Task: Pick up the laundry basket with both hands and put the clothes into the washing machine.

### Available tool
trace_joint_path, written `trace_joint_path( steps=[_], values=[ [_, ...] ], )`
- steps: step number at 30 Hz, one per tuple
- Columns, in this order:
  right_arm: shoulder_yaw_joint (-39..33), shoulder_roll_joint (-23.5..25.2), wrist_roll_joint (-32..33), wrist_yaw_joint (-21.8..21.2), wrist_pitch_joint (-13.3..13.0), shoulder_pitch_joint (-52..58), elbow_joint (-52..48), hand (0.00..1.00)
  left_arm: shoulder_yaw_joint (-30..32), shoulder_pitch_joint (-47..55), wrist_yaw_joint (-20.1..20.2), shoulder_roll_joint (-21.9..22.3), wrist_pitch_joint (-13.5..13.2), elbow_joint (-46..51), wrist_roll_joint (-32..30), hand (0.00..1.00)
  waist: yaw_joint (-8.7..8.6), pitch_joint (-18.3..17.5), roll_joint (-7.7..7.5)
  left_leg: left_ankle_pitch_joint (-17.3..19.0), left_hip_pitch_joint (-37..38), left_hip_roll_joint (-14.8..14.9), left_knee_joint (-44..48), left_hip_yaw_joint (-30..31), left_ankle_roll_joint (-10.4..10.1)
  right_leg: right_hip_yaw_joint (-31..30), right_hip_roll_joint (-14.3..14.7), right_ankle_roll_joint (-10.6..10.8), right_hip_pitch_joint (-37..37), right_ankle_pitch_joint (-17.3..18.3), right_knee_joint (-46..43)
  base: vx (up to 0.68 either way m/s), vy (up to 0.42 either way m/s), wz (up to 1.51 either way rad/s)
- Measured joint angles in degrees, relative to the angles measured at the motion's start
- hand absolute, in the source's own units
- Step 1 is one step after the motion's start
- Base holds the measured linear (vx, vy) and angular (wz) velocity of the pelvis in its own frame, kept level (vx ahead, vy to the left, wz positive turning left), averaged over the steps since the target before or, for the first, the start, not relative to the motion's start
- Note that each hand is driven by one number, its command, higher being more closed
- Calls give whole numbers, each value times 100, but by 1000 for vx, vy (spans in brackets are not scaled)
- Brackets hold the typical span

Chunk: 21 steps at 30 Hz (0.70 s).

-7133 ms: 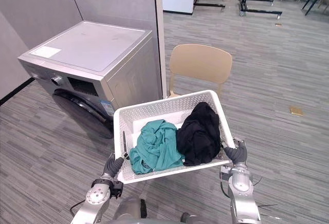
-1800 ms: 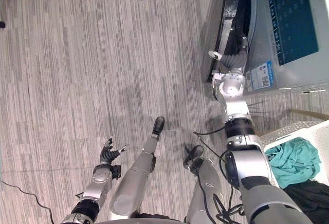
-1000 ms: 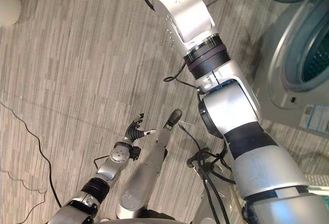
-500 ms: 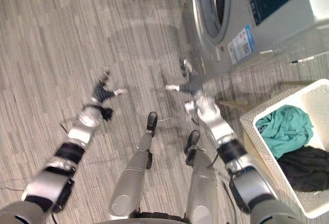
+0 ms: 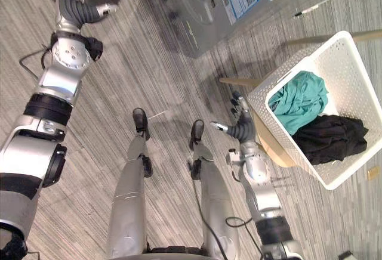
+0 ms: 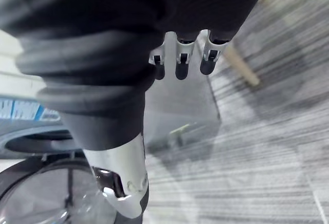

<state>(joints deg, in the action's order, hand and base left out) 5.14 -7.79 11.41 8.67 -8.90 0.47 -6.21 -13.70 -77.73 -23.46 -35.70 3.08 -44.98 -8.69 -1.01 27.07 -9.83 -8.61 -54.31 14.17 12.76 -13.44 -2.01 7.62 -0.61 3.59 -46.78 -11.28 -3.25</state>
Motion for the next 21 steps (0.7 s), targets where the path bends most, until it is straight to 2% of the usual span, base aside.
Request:
trace_joint_path(
  steps=[4, 10, 13, 16, 21],
  values=[
    [8, -18, 29, -16, -190, 12, 0, 0, 28, 2, -59, 9, 76, -5, -75, 0, 21, -1, -1, 266, -81, 76, 371, 18, 2, -3, 41, -13, 215, -134, 282, 17, 48, -8],
    [47, -65, 24, -123, -201, 7, -4, 0, 293, 250, -38, 196, 13, 144, -107, 0, 46, 0, 0, 257, 102, 38, 346, 58, 24, 51, 19, -20, 418, -102, 273, 20, 22, 7],
    [76, -53, -34, -119, -185, 8, -9, 0, 664, 1390, 8, 476, -216, 811, -79, 0, 47, -1, 4, 275, 705, -54, 166, -30, -3, 15, -82, -41, 742, 200, -63, 2, 1, 12],
    [19, -40, -184, -105, -61, 33, -101, 0, 928, 2910, 212, 915, -387, 1356, 167, 0, 149, -14, 33, 344, 1459, -138, -14, -109, -82, 5, -187, -63, 1163, 619, -545, 24, -13, 16],
    [-341, 98, -553, 64, 323, 136, -246, 0, 1459, 5654, 613, 1943, -449, 1573, 581, 0, 352, -345, 320, 514, 2396, -287, -168, -261, -131, -60, -360, -21, 1707, 1186, -1126, 93, -10, 8]
  ],
)
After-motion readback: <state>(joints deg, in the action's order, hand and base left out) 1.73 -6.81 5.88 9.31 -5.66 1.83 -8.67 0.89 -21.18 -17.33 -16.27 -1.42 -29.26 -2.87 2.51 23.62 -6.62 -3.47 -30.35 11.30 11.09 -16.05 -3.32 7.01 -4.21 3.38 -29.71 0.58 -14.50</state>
